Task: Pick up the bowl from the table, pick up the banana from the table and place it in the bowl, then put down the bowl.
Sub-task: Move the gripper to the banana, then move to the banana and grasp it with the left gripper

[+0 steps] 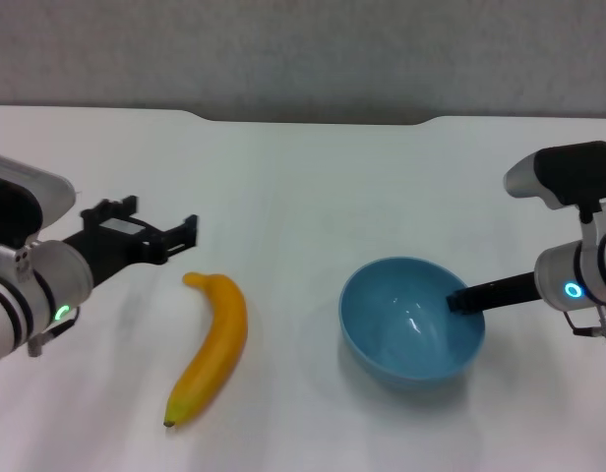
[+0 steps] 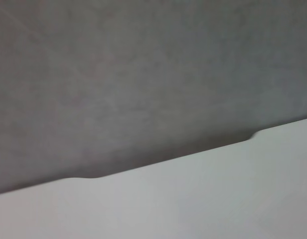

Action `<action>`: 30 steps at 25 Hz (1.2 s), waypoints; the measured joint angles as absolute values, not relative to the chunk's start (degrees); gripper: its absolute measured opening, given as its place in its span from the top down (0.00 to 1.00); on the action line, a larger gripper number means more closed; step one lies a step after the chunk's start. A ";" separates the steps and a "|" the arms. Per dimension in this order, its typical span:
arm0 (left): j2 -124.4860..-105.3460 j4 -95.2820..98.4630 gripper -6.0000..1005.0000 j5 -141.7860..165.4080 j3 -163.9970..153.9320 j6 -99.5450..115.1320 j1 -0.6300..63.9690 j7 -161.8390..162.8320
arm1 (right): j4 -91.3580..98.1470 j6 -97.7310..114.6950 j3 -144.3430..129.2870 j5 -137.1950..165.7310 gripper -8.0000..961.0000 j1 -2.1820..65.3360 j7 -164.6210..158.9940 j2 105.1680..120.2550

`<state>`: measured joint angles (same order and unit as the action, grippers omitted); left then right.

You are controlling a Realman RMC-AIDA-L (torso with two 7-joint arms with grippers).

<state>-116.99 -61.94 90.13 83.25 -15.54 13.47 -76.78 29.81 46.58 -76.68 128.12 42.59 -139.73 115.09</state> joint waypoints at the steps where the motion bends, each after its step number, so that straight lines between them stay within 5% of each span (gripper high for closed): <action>1: -116.91 -62.31 0.10 90.10 83.25 -16.79 13.47 -75.97 | 29.81 46.58 -76.68 128.12 0.96 42.59 -139.73 115.09; 10: -116.55 -67.75 0.10 101.25 84.57 -28.96 12.53 -65.46 | 39.73 49.30 -76.64 129.23 0.96 38.12 -142.77 114.86; 30: -117.12 -59.59 0.10 131.82 78.42 -33.36 23.06 -27.85 | 48.33 51.20 -77.05 134.90 0.96 35.01 -148.08 114.92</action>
<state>-117.12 -59.59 131.82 78.42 -33.36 23.06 -27.86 48.33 51.20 -77.05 134.90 35.01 -148.08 114.92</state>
